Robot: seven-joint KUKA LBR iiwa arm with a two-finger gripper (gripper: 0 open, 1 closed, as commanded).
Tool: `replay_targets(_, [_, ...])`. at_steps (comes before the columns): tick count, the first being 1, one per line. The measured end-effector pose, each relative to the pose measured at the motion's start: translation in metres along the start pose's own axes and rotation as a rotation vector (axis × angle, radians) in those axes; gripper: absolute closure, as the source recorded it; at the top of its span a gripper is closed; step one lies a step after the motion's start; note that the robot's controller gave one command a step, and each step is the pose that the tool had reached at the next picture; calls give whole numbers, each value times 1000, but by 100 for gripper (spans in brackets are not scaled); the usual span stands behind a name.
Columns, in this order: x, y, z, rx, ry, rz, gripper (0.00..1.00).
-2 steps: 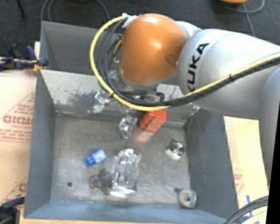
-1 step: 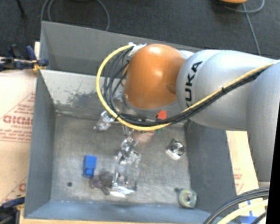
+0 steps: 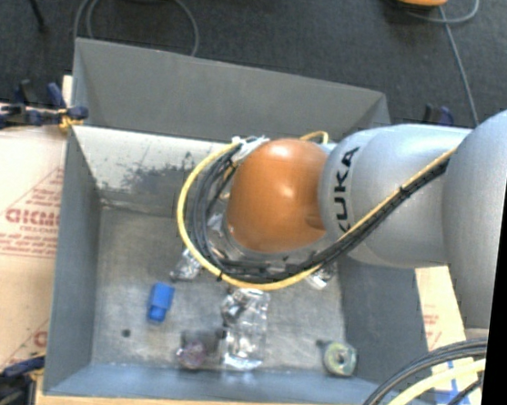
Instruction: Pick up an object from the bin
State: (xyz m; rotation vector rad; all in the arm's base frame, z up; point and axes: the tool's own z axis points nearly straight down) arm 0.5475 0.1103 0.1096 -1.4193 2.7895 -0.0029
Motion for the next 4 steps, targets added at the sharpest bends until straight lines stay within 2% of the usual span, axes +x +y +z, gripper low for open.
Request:
replay_targets(1, [-47,32,-8,-6,3,78,0])
replay_targets(2, [-46,54,33,-7,7,220,0])
replay_targets(3, [-46,53,32,-6,6,220,100])
replay_targets(4, [-40,43,-188,1,0,184,100])
